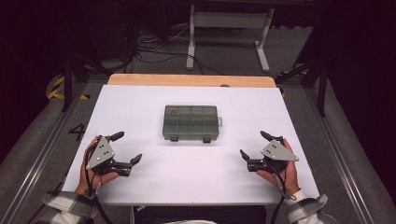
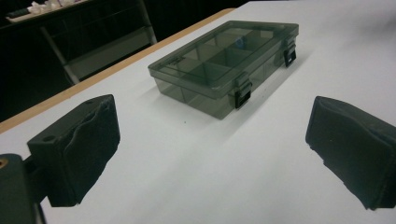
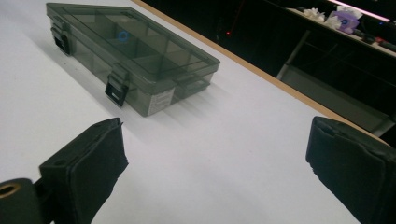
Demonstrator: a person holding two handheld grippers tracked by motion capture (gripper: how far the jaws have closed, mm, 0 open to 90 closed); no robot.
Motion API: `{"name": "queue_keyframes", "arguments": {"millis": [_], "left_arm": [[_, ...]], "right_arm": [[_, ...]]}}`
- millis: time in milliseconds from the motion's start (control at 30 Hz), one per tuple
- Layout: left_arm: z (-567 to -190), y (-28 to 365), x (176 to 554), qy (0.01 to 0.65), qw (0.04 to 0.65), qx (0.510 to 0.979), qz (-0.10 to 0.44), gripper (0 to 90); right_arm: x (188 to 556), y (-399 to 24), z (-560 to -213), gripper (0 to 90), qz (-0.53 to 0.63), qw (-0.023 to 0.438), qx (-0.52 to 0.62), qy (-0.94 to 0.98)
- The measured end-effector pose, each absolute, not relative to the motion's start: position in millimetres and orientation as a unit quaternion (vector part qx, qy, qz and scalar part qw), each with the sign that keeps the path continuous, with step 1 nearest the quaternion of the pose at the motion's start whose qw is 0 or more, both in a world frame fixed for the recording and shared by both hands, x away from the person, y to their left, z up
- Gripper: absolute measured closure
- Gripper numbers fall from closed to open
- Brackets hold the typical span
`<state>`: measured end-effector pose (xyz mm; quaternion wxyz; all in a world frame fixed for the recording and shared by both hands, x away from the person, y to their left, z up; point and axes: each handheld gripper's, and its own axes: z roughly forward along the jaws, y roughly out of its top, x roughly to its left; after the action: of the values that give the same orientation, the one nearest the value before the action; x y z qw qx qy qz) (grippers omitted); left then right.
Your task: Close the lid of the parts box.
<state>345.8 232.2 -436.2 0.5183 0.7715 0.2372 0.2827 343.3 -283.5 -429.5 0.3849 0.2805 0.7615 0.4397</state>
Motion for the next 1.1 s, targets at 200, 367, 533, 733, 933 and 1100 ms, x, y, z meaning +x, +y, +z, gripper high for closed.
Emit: {"name": "queue_keyframes", "arguments": {"millis": [200,367,533,733,933,1100], "left_arm": [[-440,242,339,0.259,0.520,0.763,0.284,4.0],[-444,248,334,0.278,0.524,0.755,0.279,4.1],[-444,250,334,0.281,0.521,0.755,0.282,4.1],[-446,248,337,0.275,0.523,0.757,0.280,4.1],[-446,248,338,0.273,0.523,0.757,0.281,4.2],[-446,246,339,0.272,0.520,0.760,0.280,4.2]], "right_arm": [[335,-291,-429,5.2,0.445,0.388,0.286,0.755],[332,-292,-434,5.2,0.443,0.381,0.290,0.758],[331,-290,-436,5.2,0.443,0.377,0.285,0.761],[330,-290,-437,5.3,0.446,0.375,0.286,0.761],[329,-291,-435,5.7,0.450,0.381,0.290,0.754],[329,-292,-436,5.7,0.450,0.380,0.288,0.755]]}}
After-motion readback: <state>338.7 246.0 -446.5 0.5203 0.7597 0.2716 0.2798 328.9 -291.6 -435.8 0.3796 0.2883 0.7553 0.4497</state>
